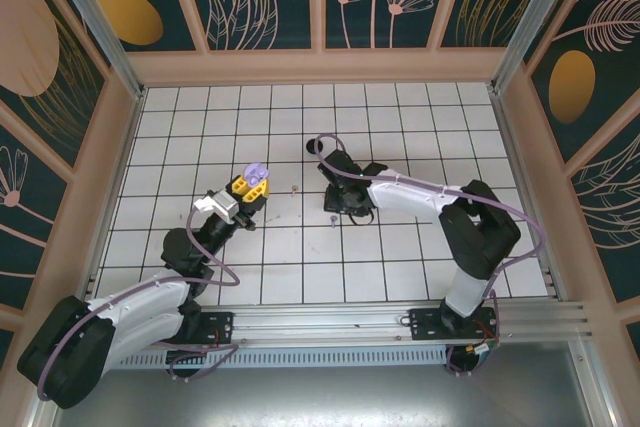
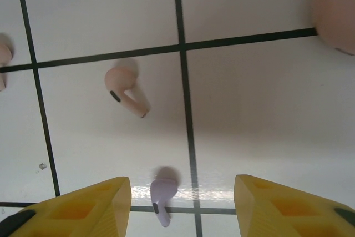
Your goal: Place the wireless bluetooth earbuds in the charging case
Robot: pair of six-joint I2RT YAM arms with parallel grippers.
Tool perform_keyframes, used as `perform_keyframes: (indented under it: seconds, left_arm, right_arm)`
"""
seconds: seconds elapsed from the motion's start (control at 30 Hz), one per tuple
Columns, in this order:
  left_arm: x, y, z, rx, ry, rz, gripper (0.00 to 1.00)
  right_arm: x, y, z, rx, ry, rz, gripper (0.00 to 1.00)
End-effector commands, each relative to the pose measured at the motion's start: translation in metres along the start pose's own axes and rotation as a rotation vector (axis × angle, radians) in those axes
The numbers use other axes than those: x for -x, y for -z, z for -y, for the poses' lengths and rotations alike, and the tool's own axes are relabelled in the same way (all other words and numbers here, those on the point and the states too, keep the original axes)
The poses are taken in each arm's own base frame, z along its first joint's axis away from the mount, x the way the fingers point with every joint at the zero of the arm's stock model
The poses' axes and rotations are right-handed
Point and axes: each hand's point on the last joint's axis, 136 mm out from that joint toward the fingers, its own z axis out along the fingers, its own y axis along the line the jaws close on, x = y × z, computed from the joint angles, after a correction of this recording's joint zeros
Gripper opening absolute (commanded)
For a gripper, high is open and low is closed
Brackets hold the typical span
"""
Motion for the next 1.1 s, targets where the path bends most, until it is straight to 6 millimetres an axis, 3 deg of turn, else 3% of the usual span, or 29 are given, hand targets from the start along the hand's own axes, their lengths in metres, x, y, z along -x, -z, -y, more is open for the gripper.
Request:
perform_keyframes:
  seconds: [0.0,0.4,0.67,1.07]
  left_arm:
    - [0.012,0.003,0.000,0.004,-0.025,0.053,0.00]
    - [0.013,0.004,0.003,-0.009,-0.034,0.058,0.00]
    - [0.012,0.005,0.003,-0.008,-0.038,0.060,0.00]
    - [0.012,0.004,0.004,-0.012,-0.042,0.058,0.00]
  right_arm:
    - [-0.005,-0.006,-0.006,-0.023,-0.021,-0.029,0.52]
    - [-0.016,-0.024,-0.003,-0.105,-0.017,-0.059,0.44]
    - [-0.020,-0.031,-0.012,-0.112,0.003,-0.071,0.41]
    - [-0.029,-0.033,-0.006,-0.142,0.020,-0.080,0.35]
